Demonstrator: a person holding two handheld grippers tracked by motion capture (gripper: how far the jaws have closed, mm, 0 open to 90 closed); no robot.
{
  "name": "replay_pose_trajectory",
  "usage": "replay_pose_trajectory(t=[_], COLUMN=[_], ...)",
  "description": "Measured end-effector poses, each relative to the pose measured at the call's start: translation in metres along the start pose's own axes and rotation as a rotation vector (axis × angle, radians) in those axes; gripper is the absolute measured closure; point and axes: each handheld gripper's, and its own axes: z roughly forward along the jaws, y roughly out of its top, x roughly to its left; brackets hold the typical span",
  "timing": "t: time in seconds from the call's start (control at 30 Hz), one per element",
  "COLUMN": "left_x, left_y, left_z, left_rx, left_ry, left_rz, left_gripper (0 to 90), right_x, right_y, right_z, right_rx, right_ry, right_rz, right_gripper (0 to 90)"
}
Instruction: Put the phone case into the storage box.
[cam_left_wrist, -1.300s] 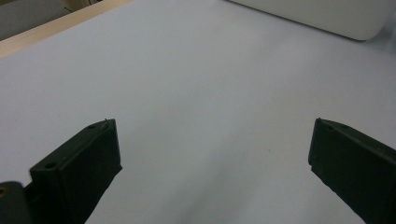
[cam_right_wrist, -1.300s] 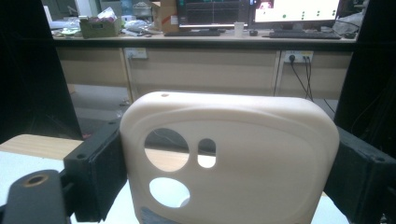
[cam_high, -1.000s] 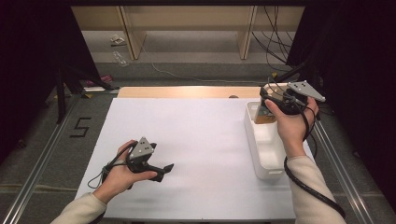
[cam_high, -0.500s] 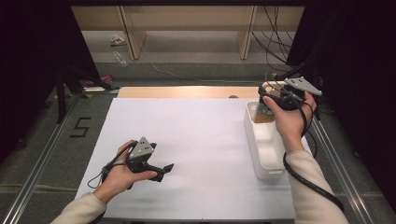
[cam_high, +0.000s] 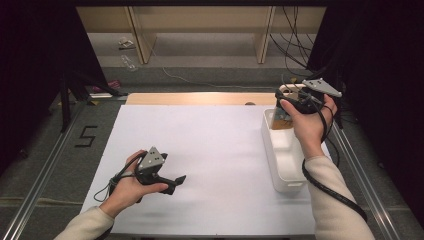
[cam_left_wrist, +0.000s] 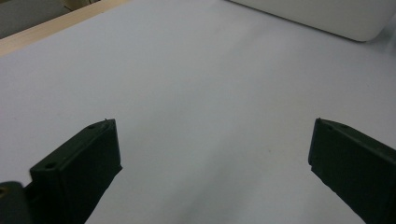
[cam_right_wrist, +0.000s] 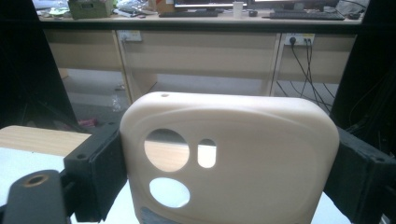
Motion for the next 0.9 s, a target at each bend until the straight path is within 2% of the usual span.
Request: replay_pose_trajectory(t=[0.9], left_x=[0.0], left_y=[0.0], left_z=[0.0], left_rx=[0.0], left_ry=[0.0], left_rz=[0.0], left_gripper=[1.8], right_x=[-0.001], right_y=[0.005], right_z=[0.014], right_rx=[0.024], right_ry=[-0.013], right_rz=[0.001], right_gripper=[12.6])
